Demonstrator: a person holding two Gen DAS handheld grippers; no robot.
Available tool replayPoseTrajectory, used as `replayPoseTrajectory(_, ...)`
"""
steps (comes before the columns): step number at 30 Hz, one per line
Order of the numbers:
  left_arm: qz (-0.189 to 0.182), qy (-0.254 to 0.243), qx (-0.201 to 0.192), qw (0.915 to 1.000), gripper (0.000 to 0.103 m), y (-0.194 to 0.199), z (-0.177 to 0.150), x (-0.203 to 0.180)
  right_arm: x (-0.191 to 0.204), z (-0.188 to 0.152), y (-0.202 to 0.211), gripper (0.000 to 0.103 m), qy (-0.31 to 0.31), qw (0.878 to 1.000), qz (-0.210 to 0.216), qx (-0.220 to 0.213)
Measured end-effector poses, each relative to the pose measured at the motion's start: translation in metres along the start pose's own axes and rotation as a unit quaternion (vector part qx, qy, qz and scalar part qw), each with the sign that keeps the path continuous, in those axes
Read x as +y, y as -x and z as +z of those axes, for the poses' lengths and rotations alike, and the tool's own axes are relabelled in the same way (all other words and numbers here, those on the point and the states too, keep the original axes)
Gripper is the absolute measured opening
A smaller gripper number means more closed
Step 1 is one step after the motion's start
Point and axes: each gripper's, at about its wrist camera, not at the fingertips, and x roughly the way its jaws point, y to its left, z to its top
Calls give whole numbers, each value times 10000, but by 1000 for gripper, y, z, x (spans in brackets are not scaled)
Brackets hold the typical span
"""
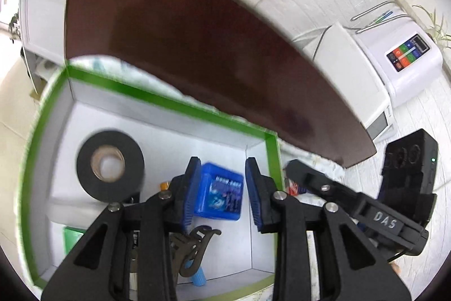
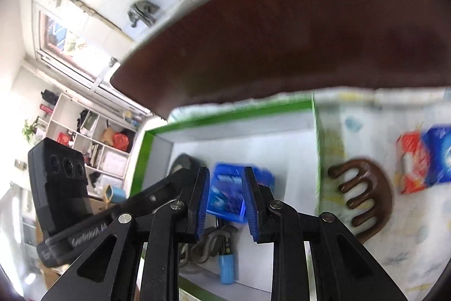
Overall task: Organize rigid objects
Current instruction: 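Carry the blue square box into the cardboard box and lower it, then open the right gripper and move it to the blue medicine box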
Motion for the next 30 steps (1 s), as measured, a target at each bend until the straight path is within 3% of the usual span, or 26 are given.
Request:
replayPoseTrajectory(4,-57,-336,-128,9993,30,16,1,-35,13,11,51,27,462,9971,-175,-587)
replayPoseTrajectory(8,-204,-593,152,9979,34,-3,-11,-75,-10,7,85,27,370,9956,-365,-782)
replayPoseTrajectory(13,-312,-789,439,9954,55,-41,-24,-122,-64,1,121,27,-67,9942,-708,-812)
replayPoseTrajectory(17,-153,-1062,686,9919,55,-78,-39,-157,-114,-2,148,28,-387,9902,-1043,-839)
replayPoseTrajectory(21,57,-1140,984,9886,55,-119,-49,-174,-166,-6,160,50,-689,9854,-1366,-752)
replayPoseTrajectory(25,223,-1013,1305,9860,53,-154,-56,-175,-212,-10,155,51,-990,9847,-1312,-571)
replayPoseTrajectory(26,299,-1027,1354,9850,52,-160,-57,-176,-219,-10,152,51,-1038,9848,-1283,-540)
replayPoseTrajectory(28,446,-1088,1463,9822,34,-174,-59,-183,-229,-9,146,51,-1078,9856,-1206,-494)
replayPoseTrajectory(30,533,-1146,1515,9803,32,-183,-59,-184,-236,-8,139,51,-1110,9868,-1082,-463)
